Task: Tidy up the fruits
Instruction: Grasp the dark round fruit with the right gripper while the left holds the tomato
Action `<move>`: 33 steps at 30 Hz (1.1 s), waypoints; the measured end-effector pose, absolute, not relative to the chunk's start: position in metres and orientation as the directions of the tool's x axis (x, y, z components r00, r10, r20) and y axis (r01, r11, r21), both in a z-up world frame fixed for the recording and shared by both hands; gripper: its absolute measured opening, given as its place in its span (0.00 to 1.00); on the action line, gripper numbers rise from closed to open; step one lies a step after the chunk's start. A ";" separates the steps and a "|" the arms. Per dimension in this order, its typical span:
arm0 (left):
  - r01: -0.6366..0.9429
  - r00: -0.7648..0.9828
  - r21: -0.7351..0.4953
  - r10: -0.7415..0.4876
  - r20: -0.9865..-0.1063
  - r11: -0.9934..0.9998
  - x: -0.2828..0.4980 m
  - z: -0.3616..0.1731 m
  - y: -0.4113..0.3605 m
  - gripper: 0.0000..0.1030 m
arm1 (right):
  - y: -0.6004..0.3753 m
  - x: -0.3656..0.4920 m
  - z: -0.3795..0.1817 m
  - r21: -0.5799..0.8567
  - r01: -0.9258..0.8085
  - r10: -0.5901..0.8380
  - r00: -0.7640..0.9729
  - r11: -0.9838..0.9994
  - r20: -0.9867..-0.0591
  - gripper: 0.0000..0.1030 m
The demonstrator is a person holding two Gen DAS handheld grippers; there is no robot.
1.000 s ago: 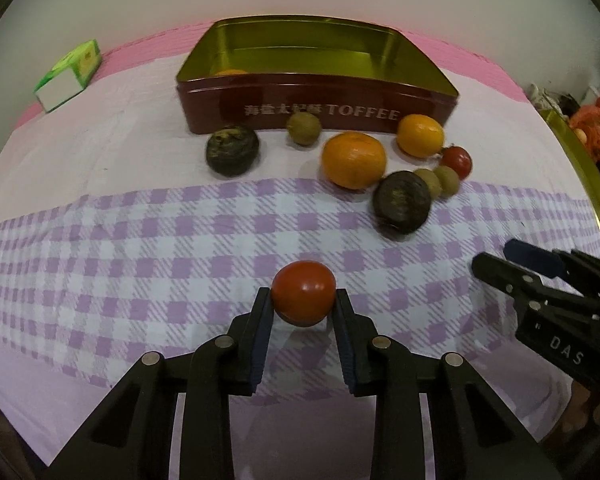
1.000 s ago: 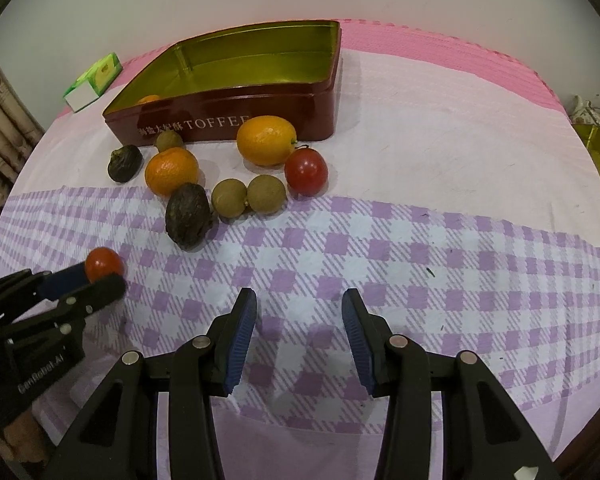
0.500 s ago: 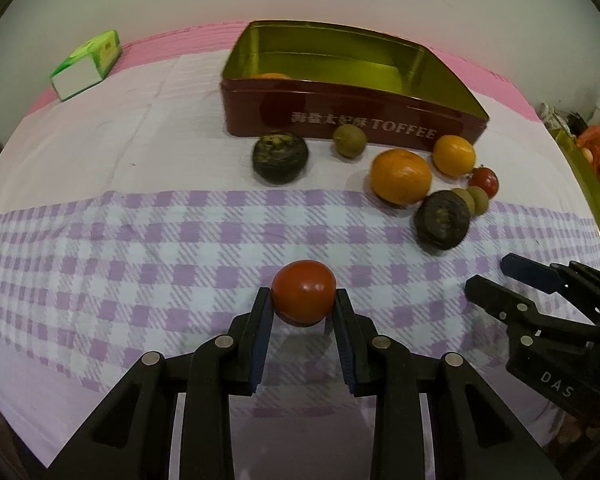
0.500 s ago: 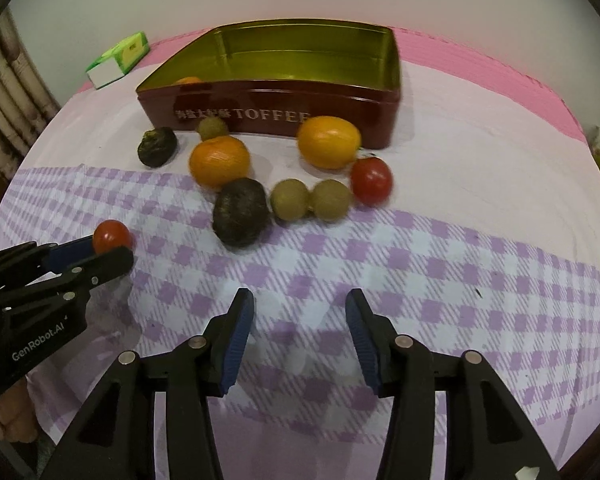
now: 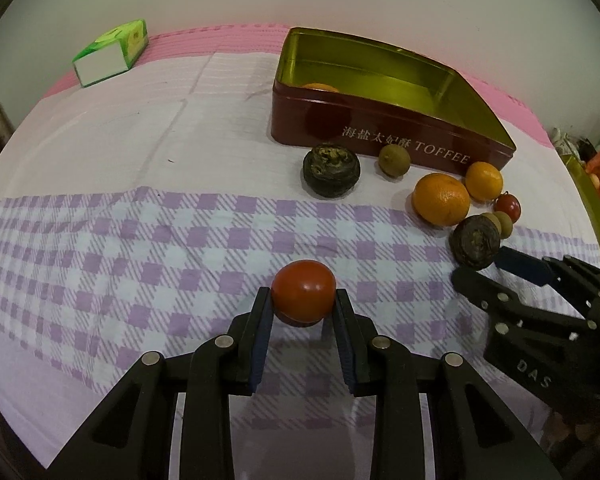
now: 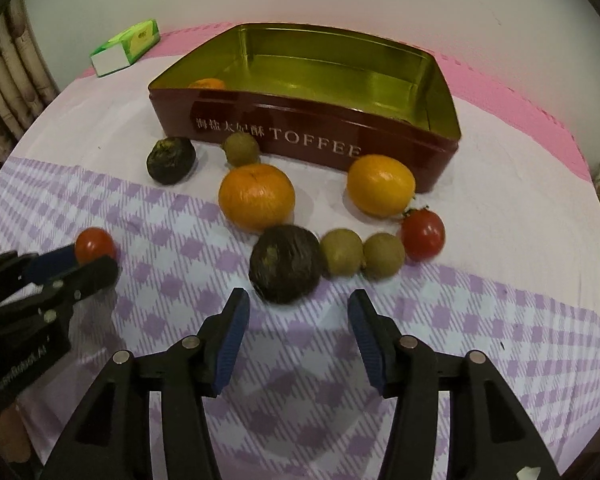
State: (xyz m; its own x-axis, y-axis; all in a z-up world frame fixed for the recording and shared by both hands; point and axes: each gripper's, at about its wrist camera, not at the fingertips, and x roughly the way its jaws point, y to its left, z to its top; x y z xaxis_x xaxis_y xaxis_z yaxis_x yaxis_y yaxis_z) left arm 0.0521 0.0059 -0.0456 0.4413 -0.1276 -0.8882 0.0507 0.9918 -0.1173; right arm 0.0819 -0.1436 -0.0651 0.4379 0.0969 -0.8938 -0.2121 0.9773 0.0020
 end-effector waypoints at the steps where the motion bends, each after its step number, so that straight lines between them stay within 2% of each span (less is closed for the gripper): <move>1: 0.051 0.443 -0.117 -0.127 -0.887 0.992 0.051 -0.045 0.006 0.30 | -0.142 0.084 -0.065 0.000 -0.209 0.094 0.440 0.978 -0.893 0.48; 6: 0.051 0.444 -0.120 -0.130 -0.887 0.991 0.050 -0.046 0.007 0.30 | -0.137 0.092 -0.065 -0.007 -0.197 0.084 0.449 0.980 -0.890 0.47; 15: 0.053 0.445 -0.117 -0.128 -0.886 0.992 0.050 -0.045 0.008 0.30 | -0.135 0.091 -0.064 0.000 -0.200 0.093 0.453 0.980 -0.886 0.39; 20: 0.054 0.445 -0.115 -0.127 -0.886 0.992 0.050 -0.045 0.008 0.30 | -0.135 0.089 -0.063 0.006 -0.199 0.099 0.459 0.980 -0.883 0.31; 33: 0.056 0.450 -0.107 -0.121 -0.885 0.993 0.050 -0.045 0.008 0.30 | -0.145 0.078 -0.062 0.019 -0.188 0.105 0.461 0.982 -0.881 0.30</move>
State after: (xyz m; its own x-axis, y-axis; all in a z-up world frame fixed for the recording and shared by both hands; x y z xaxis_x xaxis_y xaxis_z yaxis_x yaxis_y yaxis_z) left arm 0.0503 0.0077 -0.0445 0.4501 -0.1211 -0.8847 0.0560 0.9926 -0.1074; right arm 0.0778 -0.1445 -0.0624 0.4609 0.1050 -0.8812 -0.1880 0.9820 0.0186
